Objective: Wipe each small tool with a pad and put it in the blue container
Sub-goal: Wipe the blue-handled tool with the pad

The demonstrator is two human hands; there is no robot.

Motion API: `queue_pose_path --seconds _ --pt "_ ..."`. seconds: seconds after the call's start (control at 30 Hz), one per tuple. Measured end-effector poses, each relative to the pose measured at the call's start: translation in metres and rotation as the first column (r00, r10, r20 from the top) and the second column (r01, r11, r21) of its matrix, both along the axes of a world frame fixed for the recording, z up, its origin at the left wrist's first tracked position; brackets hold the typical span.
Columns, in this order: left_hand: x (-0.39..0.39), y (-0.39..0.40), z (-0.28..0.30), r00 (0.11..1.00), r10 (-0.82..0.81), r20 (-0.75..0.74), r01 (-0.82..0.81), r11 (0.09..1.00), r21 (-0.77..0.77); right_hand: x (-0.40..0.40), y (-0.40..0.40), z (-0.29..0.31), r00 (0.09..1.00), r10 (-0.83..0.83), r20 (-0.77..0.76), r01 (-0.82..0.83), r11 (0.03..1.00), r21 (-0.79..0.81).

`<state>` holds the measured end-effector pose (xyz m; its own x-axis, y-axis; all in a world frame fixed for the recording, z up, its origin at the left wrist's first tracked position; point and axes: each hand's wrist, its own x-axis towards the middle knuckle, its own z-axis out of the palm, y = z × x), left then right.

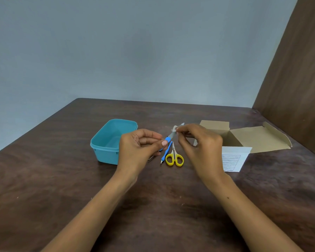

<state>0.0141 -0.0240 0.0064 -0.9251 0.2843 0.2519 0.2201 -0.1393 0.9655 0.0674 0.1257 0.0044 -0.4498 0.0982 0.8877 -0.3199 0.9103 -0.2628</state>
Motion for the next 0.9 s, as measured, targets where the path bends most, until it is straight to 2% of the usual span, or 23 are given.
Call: queue_pose_path --seconds 0.27,0.57,0.9 --pt "-0.001 -0.002 0.0 1.0 0.019 0.001 -0.019 1.0 0.014 -0.001 -0.011 -0.005 0.994 0.091 0.065 -0.094 0.995 0.04" --pt "0.002 -0.001 0.004 1.0 -0.009 0.006 0.009 1.0 -0.003 0.001 0.001 0.0 1.0 -0.003 0.004 0.003 1.0 0.028" --pt "0.002 -0.001 0.002 1.0 -0.015 0.025 0.016 1.0 -0.025 -0.004 0.011 0.004 0.991 -0.119 -0.057 0.112 0.986 -0.125"
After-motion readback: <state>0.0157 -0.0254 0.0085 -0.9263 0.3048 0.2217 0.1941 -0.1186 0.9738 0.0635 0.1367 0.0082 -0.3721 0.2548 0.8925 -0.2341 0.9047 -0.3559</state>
